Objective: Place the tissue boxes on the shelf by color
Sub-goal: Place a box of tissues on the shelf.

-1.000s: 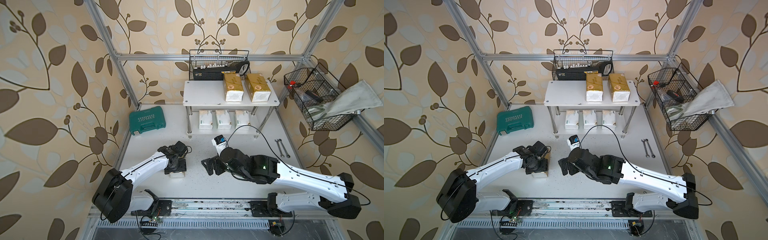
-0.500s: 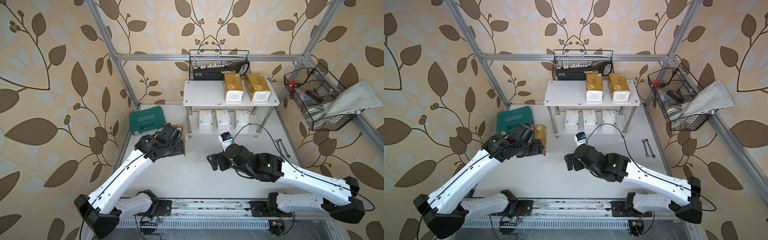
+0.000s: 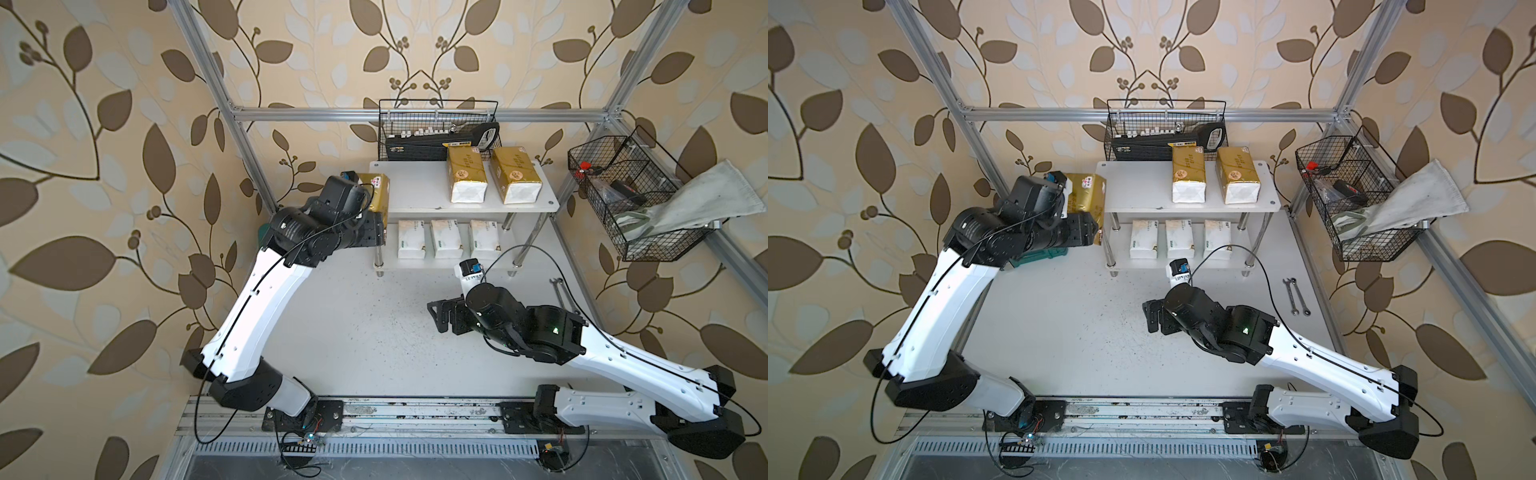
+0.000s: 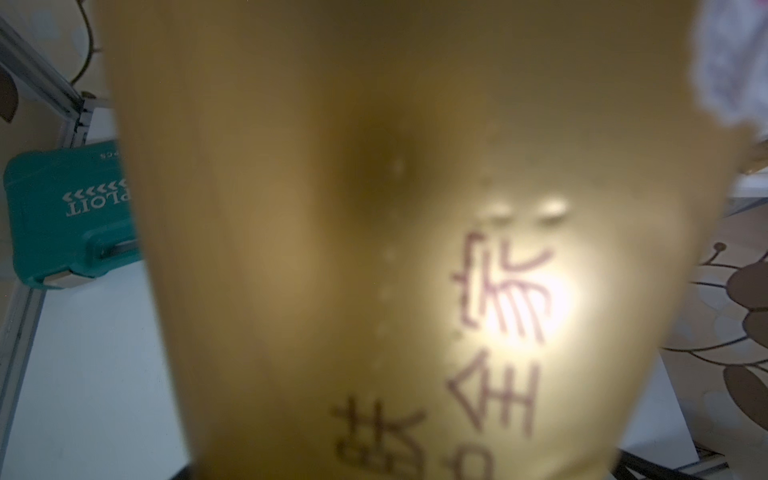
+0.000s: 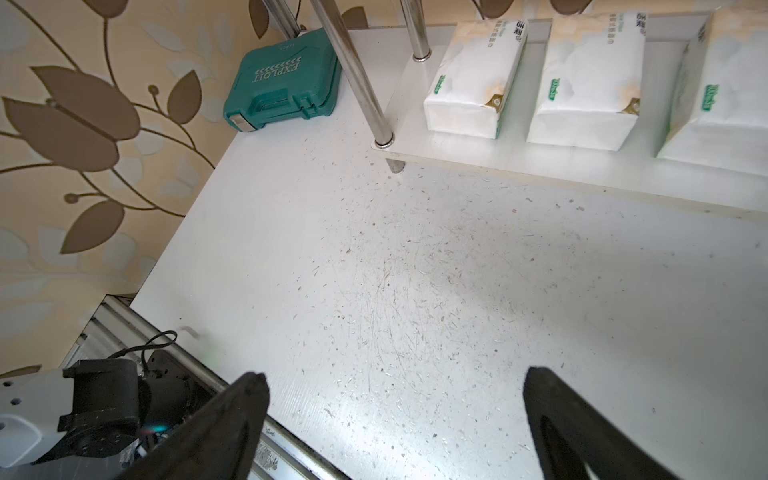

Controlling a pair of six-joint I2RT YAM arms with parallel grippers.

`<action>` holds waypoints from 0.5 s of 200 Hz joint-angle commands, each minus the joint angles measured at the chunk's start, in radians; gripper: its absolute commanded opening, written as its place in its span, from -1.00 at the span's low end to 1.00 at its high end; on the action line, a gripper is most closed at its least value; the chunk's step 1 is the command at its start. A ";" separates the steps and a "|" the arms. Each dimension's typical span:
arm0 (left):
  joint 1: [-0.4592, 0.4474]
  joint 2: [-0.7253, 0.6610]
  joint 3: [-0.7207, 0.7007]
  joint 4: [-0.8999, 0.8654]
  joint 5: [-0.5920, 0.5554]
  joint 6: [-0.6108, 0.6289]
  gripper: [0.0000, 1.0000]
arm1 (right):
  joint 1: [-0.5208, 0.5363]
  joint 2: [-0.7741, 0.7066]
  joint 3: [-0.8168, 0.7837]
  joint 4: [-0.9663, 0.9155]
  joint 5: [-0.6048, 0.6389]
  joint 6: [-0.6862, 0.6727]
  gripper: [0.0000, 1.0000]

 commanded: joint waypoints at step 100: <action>0.055 0.377 0.478 0.123 0.034 0.073 0.44 | -0.008 0.018 -0.018 0.027 0.084 0.013 0.98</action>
